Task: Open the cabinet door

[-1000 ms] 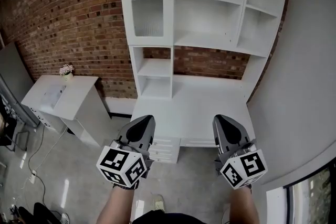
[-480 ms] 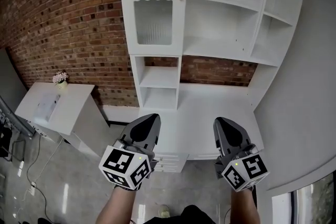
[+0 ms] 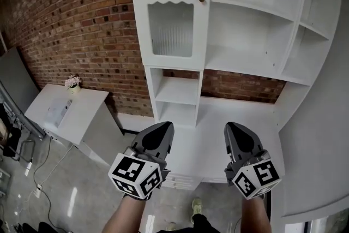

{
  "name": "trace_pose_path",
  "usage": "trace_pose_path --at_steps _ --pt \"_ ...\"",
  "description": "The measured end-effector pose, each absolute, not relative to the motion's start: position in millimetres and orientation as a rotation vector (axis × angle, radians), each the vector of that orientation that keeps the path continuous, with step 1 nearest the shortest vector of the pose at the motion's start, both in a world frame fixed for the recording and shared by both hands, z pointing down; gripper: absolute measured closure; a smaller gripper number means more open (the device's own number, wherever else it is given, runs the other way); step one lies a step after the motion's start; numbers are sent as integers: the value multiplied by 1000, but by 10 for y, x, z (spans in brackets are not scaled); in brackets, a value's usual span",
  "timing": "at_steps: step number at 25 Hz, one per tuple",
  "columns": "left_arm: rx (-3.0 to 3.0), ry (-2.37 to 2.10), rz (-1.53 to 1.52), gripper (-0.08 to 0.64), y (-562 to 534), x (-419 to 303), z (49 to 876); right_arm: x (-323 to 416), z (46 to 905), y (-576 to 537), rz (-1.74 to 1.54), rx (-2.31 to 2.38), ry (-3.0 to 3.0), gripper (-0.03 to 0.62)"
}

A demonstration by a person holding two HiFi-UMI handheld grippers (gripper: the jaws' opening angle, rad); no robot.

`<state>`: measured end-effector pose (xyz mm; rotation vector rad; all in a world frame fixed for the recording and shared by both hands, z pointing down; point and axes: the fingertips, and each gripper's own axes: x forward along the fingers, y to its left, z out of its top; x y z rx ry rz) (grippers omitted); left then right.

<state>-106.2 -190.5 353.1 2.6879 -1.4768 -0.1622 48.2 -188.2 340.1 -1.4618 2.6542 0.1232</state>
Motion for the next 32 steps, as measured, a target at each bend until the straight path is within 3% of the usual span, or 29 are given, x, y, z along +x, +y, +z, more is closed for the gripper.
trace_pose_path --at_steps 17,32 --pt "2634 -1757 -145 554 -3323 -679 3136 765 3263 -3448 162 -1205 2763 588" --pt "2901 -2084 188 554 -4175 -356 1869 620 2702 -4067 255 -1109 2717 588"
